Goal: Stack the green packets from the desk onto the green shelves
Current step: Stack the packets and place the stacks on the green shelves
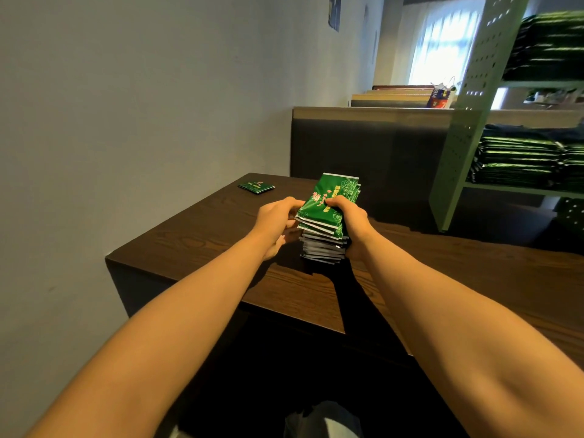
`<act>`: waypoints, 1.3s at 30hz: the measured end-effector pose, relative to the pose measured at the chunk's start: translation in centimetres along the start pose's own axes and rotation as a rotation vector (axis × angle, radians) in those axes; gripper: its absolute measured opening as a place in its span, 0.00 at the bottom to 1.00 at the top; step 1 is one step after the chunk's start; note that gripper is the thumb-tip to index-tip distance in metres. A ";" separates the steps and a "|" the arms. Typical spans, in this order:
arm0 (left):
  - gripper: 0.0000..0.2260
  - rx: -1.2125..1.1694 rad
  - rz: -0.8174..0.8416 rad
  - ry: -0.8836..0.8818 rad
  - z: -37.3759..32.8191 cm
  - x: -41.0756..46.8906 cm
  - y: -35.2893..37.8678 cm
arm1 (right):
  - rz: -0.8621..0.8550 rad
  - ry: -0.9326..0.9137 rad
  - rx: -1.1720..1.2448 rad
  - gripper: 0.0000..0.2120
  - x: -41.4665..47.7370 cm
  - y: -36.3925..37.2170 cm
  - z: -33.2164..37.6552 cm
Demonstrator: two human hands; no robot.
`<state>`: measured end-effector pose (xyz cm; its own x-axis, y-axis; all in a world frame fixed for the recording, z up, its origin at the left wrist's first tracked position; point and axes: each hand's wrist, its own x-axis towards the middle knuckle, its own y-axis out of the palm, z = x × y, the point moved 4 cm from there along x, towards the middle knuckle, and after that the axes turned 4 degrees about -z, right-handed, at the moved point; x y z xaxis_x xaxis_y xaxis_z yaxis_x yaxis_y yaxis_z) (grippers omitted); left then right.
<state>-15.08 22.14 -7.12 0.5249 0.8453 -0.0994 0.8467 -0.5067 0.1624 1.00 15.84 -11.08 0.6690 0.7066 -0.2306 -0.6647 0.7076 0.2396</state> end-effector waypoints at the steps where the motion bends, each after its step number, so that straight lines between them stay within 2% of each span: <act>1: 0.08 -0.001 -0.023 0.002 0.0 0.6 -0.4 | 0.004 0.009 0.004 0.55 0.4 0.2 -0.2; 5: 0.07 0.144 -0.207 0.066 -0.1 4.3 -2.2 | 0.023 0.012 0.032 0.64 2.9 1.5 -0.4; 8: 0.08 0.398 -0.294 0.222 -0.6 8.0 -3.8 | 0.042 -0.007 0.047 0.59 5.0 2.7 0.3; 10: 0.08 0.610 -0.292 0.304 -0.9 10.8 -4.4 | 0.034 -0.010 0.039 0.61 7.1 3.3 0.6; 13: 0.10 0.848 -0.264 0.270 -0.5 16.2 -4.7 | 0.063 0.015 0.038 0.66 11.4 4.3 0.7; 16: 0.17 0.993 -0.295 0.215 0.2 20.3 -5.4 | 0.108 0.050 0.042 0.63 14.0 5.3 1.0; 20: 0.23 1.176 -0.339 0.147 1.5 25.9 -5.9 | 0.160 0.071 0.023 0.66 19.4 6.7 1.6; 22: 0.27 1.266 -0.330 0.141 2.0 28.0 -6.0 | 0.189 0.068 0.007 0.59 20.1 7.1 2.3; 26: 0.34 1.350 -0.317 0.120 3.1 30.8 -6.2 | 0.251 0.074 -0.069 0.26 20.2 7.1 3.3; 27: 0.34 1.365 -0.309 0.117 3.2 31.0 -6.2 | 0.261 0.089 -0.082 0.20 20.1 7.0 3.4; 29: 0.33 1.408 -0.304 0.131 3.3 30.9 -6.2 | 0.271 0.105 -0.102 0.16 19.8 7.0 3.6; 31: 0.30 1.439 -0.308 0.140 3.2 30.5 -6.2 | 0.271 0.105 -0.103 0.18 19.4 7.4 3.5; 35: 0.25 1.429 -0.314 0.229 3.0 29.4 -6.2 | 0.210 0.102 -0.122 0.41 18.8 7.9 3.1; 37: 0.21 1.382 -0.267 0.213 2.8 27.8 -6.2 | 0.180 0.103 -0.124 0.48 18.0 7.7 2.9; 39: 0.19 1.367 -0.229 0.202 2.9 25.4 -5.8 | 0.159 0.109 -0.117 0.51 17.1 7.4 2.6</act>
<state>-6.44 46.11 -13.41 0.4428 0.8809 0.1669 0.3854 -0.0189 -0.9225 8.41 33.14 -10.79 0.5172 0.8011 -0.3012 -0.7970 0.5791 0.1717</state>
